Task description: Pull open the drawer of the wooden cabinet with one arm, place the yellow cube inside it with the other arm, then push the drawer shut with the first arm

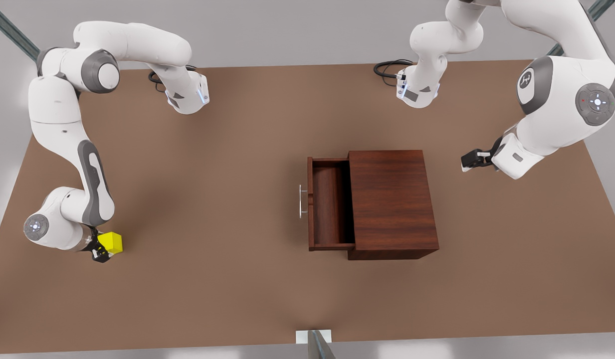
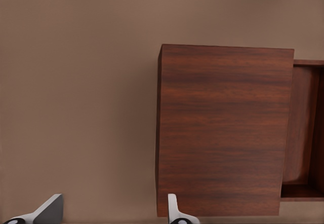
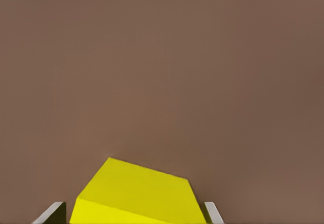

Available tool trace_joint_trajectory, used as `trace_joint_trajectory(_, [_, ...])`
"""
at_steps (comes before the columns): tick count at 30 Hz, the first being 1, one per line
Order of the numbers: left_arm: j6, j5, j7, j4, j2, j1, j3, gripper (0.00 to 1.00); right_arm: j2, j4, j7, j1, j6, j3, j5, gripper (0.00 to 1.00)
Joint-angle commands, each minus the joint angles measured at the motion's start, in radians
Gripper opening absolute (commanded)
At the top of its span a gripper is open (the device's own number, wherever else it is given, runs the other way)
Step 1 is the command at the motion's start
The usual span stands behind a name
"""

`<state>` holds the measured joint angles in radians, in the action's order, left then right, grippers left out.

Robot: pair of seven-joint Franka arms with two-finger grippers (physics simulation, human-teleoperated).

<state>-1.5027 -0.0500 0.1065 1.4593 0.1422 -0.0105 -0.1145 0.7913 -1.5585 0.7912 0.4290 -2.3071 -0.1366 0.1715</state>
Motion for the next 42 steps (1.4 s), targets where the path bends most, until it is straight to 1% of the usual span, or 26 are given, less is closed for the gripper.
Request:
trace_joint_trajectory(1, [0.001,0.001,-0.113,0.0,-0.001,0.0,-0.001,1.0,0.005,0.0,0.062,0.002,-0.032,0.0,0.0,1.0])
trace_joint_trajectory(13, [0.001,0.001,-0.108,0.0,-0.001,0.0,-0.001,1.0,0.012,-0.025,0.063,0.016,-0.029,0.0,0.008,1.0])
trace_joint_trajectory(26, [-0.001,0.001,-0.105,0.001,-0.001,0.0,-0.001,1.0,-0.046,-0.069,0.065,0.016,-0.008,-0.001,0.008,1.0])
trace_joint_trajectory(28, [-0.001,0.001,-0.105,0.003,-0.003,0.003,-0.001,1.0,-0.044,-0.069,0.072,0.016,-0.008,-0.001,0.008,0.92])
trace_joint_trajectory(32, [0.001,0.001,-0.105,0.003,-0.003,0.003,-0.001,1.0,-0.04,-0.069,0.079,0.011,-0.012,-0.001,0.014,0.87])
trace_joint_trajectory(33, [-0.001,0.001,-0.105,0.001,-0.003,0.003,-0.001,1.0,-0.04,-0.069,0.079,0.016,-0.012,-0.008,0.014,0.83])
trace_joint_trajectory(34, [-0.001,0.001,-0.105,0.001,-0.003,0.003,-0.001,1.0,-0.041,-0.069,0.079,0.017,-0.011,-0.012,0.014,0.82])
trace_joint_trajectory(35, [-0.001,0.001,-0.105,0.001,-0.003,0.003,-0.001,1.0,-0.041,-0.068,0.079,0.04,-0.012,-0.043,0.014,0.78])
trace_joint_trajectory(37, [-0.001,0.001,-0.105,0.001,-0.003,0.003,-0.001,1.0,-0.043,-0.068,0.08,0.068,-0.009,-0.073,0.013,0.71])
trace_joint_trajectory(38, [-0.001,0.001,-0.105,0.001,-0.003,0.003,-0.001,1.0,-0.047,-0.068,0.079,0.083,-0.008,-0.1,0.011,0.7])
trace_joint_trajectory(39, [0.001,0.001,-0.105,0.003,-0.003,0.003,-0.001,1.0,-0.061,-0.069,0.079,0.083,-0.006,-0.106,0.003,0.68])
trace_joint_trajectory(42, [-0.001,0.001,-0.105,0.001,-0.003,0.003,-0.001,1.0,-0.129,-0.068,0.137,0.076,0.098,-0.15,-0.009,0.66])
